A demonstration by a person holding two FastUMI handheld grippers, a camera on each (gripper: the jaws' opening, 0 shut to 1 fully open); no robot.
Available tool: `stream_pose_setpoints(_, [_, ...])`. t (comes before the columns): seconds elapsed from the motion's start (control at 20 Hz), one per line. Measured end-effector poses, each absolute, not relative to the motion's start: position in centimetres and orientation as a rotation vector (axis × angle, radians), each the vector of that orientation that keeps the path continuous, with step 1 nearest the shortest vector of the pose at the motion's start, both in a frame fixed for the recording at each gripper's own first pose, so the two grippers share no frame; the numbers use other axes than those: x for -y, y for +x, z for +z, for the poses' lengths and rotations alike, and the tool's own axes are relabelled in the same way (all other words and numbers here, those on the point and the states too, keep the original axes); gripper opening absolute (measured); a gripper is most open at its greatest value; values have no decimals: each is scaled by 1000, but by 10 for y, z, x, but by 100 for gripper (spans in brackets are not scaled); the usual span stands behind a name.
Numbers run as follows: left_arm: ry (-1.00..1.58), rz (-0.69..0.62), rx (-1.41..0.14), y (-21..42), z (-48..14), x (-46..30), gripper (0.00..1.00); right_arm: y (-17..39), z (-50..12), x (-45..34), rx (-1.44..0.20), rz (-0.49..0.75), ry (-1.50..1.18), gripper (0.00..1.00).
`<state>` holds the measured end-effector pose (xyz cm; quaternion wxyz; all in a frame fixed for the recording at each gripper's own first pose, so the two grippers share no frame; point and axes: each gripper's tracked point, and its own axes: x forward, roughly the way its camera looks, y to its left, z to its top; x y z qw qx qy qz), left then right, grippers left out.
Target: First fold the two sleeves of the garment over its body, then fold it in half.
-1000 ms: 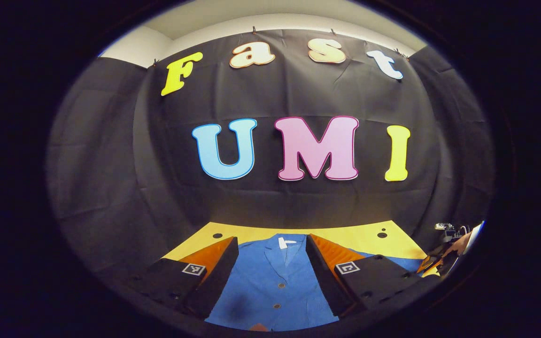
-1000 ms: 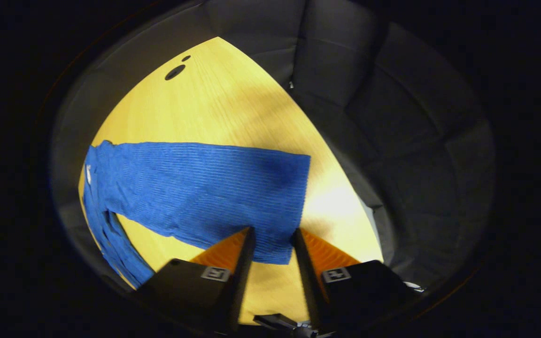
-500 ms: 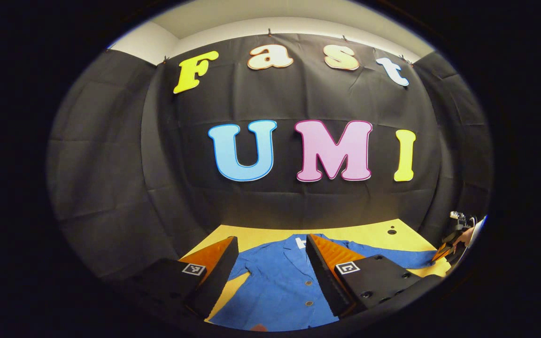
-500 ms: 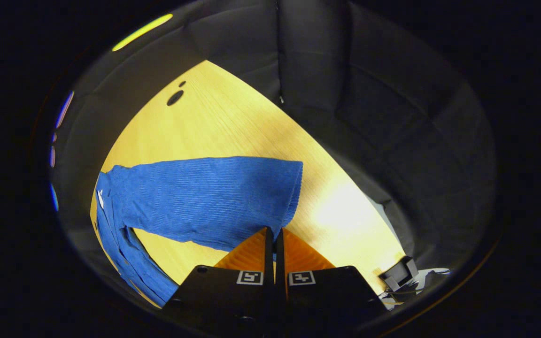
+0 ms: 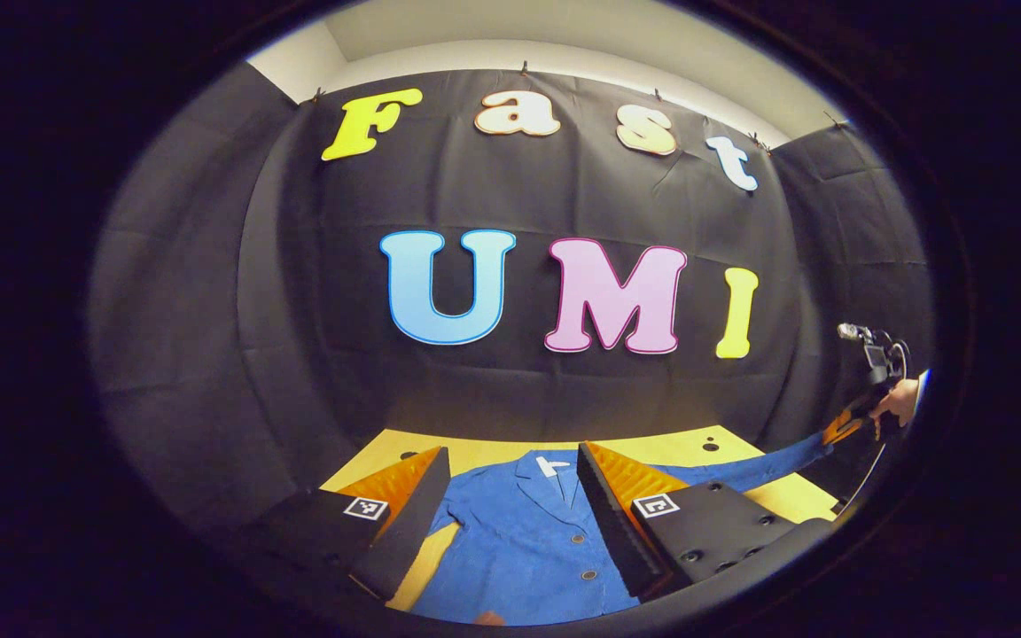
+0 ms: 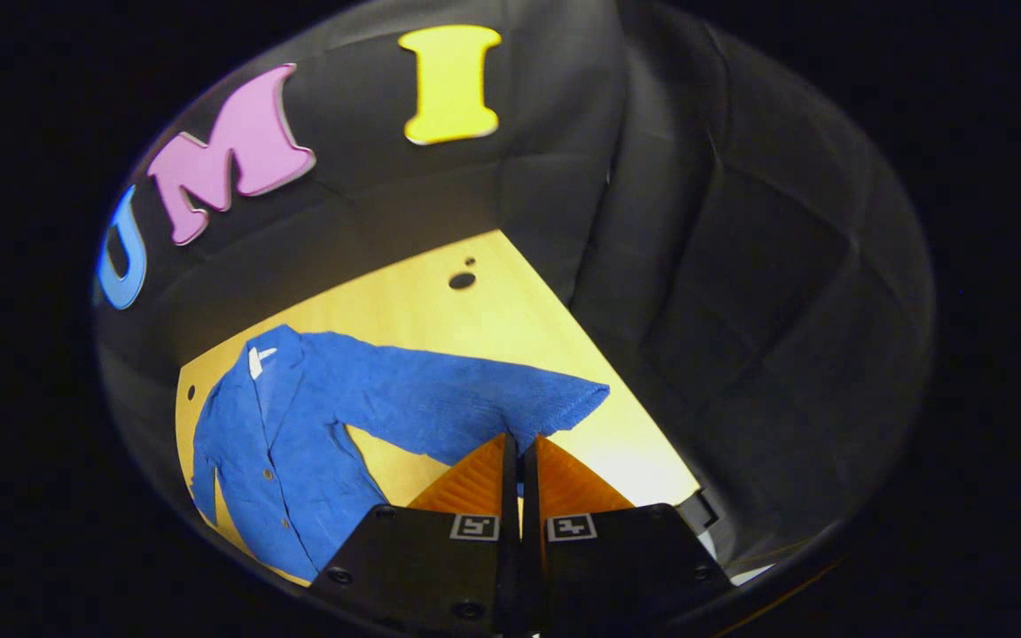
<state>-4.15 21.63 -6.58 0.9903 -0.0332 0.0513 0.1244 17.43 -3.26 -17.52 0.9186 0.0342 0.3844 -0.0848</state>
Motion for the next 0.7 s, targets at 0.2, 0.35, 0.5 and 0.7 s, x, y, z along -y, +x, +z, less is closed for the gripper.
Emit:
stream_pose_setpoints(0.2, [-98,244,-110,-54,-78,-244,83,204,-107,-67,-673,-61,7,5])
stream_pose_setpoints(0.35, [-104,260,-119,-63,-85,-264,83,232,-81,-188,-623,96,6,5])
stream_pose_setpoints(0.5, [-114,303,-147,-76,-96,-287,83,247,-85,-292,-628,258,-7,4])
stream_pose_setpoints(0.7, [-120,385,-150,-99,-100,-320,82,257,-153,-389,-734,387,-41,5])
